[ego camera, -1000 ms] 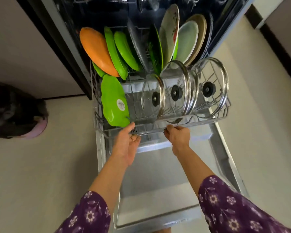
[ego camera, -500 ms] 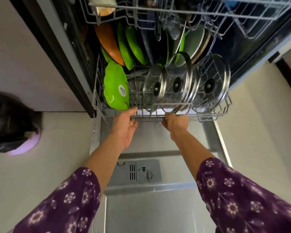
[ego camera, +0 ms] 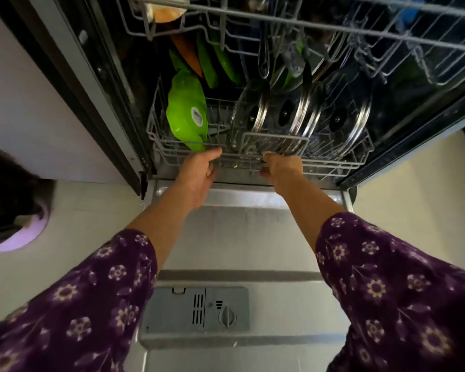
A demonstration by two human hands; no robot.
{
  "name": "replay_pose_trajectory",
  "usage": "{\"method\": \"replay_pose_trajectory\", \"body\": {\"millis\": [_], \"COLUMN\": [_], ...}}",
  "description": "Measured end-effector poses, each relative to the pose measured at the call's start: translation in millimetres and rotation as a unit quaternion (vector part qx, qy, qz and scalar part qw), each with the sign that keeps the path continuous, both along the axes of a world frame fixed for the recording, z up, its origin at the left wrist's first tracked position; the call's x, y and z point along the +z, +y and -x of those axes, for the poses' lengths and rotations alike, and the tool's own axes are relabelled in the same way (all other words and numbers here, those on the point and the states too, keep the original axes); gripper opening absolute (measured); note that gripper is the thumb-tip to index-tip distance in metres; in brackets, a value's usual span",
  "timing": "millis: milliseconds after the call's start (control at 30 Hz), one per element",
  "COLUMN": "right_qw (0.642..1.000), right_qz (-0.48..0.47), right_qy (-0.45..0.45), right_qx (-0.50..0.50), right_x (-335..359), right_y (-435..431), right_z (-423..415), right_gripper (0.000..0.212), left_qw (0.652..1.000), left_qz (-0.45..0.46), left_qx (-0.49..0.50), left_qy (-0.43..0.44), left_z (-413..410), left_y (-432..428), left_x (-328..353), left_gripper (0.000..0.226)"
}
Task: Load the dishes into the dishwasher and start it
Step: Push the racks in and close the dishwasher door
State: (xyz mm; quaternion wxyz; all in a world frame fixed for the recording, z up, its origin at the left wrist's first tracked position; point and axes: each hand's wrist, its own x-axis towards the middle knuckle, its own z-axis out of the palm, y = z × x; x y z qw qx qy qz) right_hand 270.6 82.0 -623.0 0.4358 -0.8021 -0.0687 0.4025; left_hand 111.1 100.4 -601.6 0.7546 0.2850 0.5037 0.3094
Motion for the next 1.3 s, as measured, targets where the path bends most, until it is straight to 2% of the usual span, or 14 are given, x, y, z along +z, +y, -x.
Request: {"method": "replay_pose_trajectory", "body": {"millis": [100,267,400,467,533,667,833,933,1033,1167,1233,1300], "right_qw": [1.000,0.999,0.996,0.993,0.993,0.997,0.991,0.987,0.983,0.970,0.965,0.957], "right_qz": [0.004,0.014,0.035,0.066,0.067,0.035,0.038,0.070,0.115,0.147,0.175,0.211], "right_qy": [-0.012,-0.028,-0.047,-0.050,-0.046,0.036,0.109,0.114,0.136,0.189,0.179,0.156], "right_qx": [-0.005,0.025,0.059,0.085,0.085,0.066,0.067,0.083,0.051,-0.045,-0.084,-0.127], "right_x": [-5.1,-5.0,2.2,-0.2,-8.1,-25.8,-31.4,-31.0,-36.8,-48.6,-58.9,-72.0], "right_y": [5.5,1.5,-7.5,-27.0,-58.0,-147.2,-270.9,-341.2,-409.2,-495.5,-530.6,-558.4], "right_z": [-1.0,-2.2,1.6,7.2,16.2,50.0,96.7,119.4,142.6,173.7,186.4,193.5], "right_gripper": [0.027,0.030,0.034,0.044,0.049,0.037,0.027,0.032,0.036,0.043,0.048,0.051], "left_qw": [1.000,0.991,0.986,0.985,0.989,0.992,0.973,0.960,0.939,0.897,0.880,0.871], "left_qz": [-0.012,-0.016,-0.025,-0.032,-0.025,0.045,0.195,0.240,0.312,0.406,0.439,0.471], "left_qx": [-0.022,-0.086,-0.052,-0.035,-0.022,-0.046,-0.088,-0.110,-0.111,-0.125,-0.124,-0.094], "left_qy": [0.017,0.105,0.159,0.166,0.143,0.112,0.090,0.097,0.094,0.124,0.134,0.108], "left_z": [-3.7,2.7,14.9,16.7,18.4,26.4,44.2,64.0,91.5,130.1,145.8,155.0], "left_y": [11.8,12.7,-0.4,-18.3,-46.4,-128.6,-241.7,-320.8,-392.5,-473.9,-502.2,-516.3], "left_x": [-4.7,-4.0,6.5,7.0,6.6,-1.8,-15.1,-22.8,-32.5,-42.2,-47.1,-51.2], "left_gripper": [0.007,0.008,0.007,0.023,0.012,0.015,0.021,0.020,0.025,0.037,0.050,0.060]}}
